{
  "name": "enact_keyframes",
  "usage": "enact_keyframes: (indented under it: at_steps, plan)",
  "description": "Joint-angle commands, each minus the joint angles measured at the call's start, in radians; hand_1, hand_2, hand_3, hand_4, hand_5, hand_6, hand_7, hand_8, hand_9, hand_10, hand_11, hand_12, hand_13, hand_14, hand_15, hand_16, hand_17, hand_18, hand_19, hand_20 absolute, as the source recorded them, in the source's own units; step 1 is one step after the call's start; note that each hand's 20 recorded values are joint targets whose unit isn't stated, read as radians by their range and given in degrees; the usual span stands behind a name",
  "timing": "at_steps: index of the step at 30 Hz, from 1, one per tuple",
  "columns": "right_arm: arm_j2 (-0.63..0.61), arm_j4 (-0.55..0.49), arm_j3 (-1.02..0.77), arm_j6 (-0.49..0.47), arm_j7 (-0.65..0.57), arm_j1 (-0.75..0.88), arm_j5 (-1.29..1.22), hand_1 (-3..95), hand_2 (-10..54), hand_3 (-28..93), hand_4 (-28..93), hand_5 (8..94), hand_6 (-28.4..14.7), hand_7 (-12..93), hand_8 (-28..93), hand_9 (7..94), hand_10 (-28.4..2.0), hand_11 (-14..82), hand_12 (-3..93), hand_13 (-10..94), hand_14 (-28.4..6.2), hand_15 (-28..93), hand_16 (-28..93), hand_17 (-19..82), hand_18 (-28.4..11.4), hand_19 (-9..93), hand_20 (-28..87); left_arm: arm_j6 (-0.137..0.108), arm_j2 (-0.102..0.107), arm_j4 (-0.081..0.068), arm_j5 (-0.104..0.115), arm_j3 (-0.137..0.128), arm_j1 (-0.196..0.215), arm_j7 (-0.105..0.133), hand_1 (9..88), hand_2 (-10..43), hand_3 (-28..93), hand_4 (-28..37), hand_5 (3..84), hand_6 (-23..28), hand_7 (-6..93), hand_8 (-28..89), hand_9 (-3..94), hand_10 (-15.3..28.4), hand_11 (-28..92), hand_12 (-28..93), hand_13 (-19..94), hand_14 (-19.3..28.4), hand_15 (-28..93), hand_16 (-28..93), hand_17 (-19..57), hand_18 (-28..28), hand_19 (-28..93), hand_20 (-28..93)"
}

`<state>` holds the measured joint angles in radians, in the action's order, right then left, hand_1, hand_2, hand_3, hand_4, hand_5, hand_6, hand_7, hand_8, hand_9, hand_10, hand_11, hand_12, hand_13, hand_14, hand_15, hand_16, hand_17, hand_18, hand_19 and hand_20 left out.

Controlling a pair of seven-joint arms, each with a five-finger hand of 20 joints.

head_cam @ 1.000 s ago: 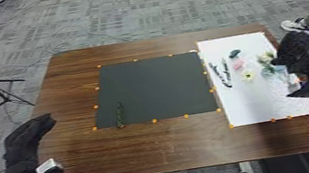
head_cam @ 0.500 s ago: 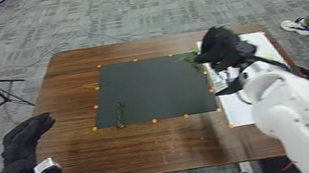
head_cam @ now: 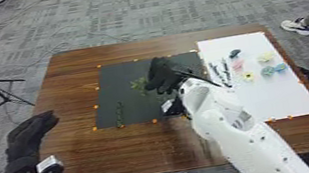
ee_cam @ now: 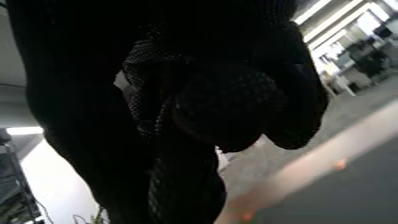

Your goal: Arrange flowers

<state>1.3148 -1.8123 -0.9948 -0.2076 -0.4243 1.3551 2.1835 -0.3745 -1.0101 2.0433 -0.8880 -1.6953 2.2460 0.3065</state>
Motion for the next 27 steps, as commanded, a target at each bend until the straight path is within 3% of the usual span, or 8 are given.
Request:
enact_keyframes:
  at_steps: [1, 5, 9, 27]
  plan:
    - [0.085, 0.116, 0.011, 0.024, -0.02, -0.017, 0.071, 59.6, -9.5, 58, -15, 82.6, -2.6, 30, 14, 93.7, -10.0, 36.5, 17.4, 94, -0.8, 63, 26, 69, -12.8, 93, 56, 0.025, -0.006, -0.009, -0.002, 0.021, -0.016, -0.009, 35.1, 4.6, 73, -12.7, 59.1, 2.8, 20.4, -6, 57.7, 14.1, 23, 14, 47, 16.9, 26, -1, 12.9, 10.6, 11, 24]
    - [0.105, 0.167, 0.001, 0.033, -0.032, -0.02, 0.096, 60.0, -9.5, 57, -15, 82.8, -2.5, 29, 12, 93.7, -10.6, 34.8, 15.6, 94, -0.9, 63, 25, 69, -12.9, 93, 56, 0.039, -0.009, -0.011, -0.004, 0.024, -0.018, -0.019, 35.0, 4.6, 73, -12.7, 59.0, 2.8, 20.6, -7, 57.6, 14.2, 23, 14, 47, 16.9, 26, -1, 12.9, 10.6, 12, 24]
    - [0.125, 0.196, -0.01, 0.041, -0.034, -0.021, 0.111, 60.2, -9.5, 57, -15, 82.8, -2.6, 29, 11, 93.7, -10.6, 33.7, 14.8, 94, -1.1, 62, 25, 69, -12.8, 93, 55, 0.038, -0.011, -0.012, -0.003, 0.026, -0.022, -0.022, 34.8, 4.7, 73, -12.6, 59.0, 2.8, 20.5, -8, 57.5, 14.3, 23, 14, 47, 16.9, 26, -1, 12.8, 10.7, 11, 24]
    - [0.205, 0.253, -0.03, 0.099, -0.056, -0.051, 0.134, 59.9, -9.5, 57, -16, 83.1, -2.3, 28, 10, 93.7, -10.5, 33.6, 14.4, 94, -1.1, 62, 24, 69, -12.9, 93, 54, 0.061, -0.012, -0.015, -0.009, 0.036, -0.031, -0.035, 34.2, 4.2, 73, -12.4, 58.3, 2.9, 20.2, -8, 56.9, 14.1, 23, 14, 46, 17.1, 26, -1, 12.2, 10.9, 12, 24]
